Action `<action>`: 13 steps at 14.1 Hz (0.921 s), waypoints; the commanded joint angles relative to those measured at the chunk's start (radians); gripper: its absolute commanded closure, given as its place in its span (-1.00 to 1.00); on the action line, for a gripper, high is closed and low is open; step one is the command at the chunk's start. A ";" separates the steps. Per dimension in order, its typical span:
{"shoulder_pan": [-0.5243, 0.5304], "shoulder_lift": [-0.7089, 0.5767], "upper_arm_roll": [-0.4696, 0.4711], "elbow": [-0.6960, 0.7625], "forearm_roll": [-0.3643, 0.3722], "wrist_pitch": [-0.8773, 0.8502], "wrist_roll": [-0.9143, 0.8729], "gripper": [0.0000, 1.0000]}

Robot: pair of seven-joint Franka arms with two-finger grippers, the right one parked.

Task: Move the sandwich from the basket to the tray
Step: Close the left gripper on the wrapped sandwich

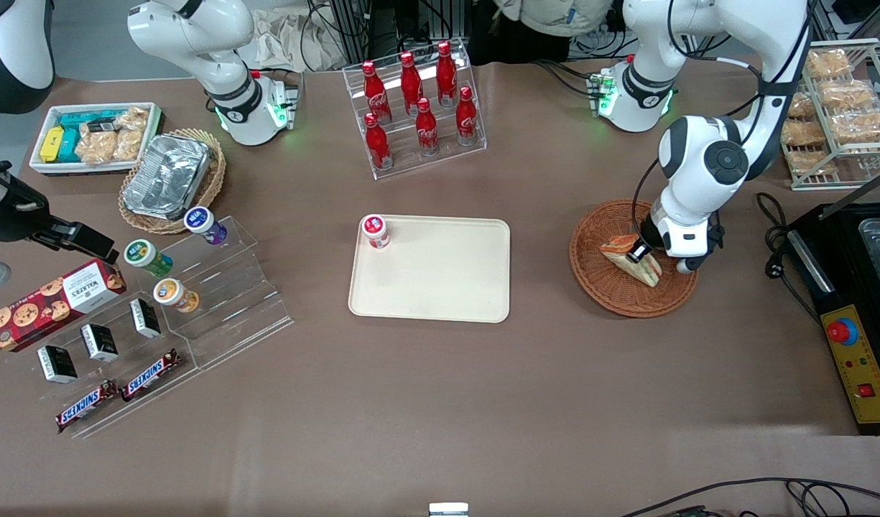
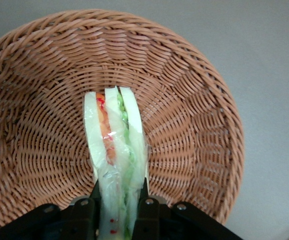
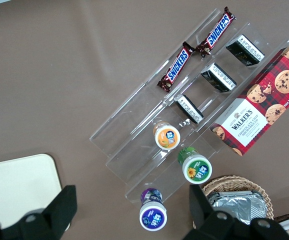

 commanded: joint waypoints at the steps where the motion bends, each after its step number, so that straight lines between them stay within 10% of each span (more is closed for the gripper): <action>1: -0.011 -0.018 0.001 0.156 0.008 -0.235 -0.015 1.00; 13: -0.006 -0.008 0.004 0.700 0.031 -0.867 0.247 1.00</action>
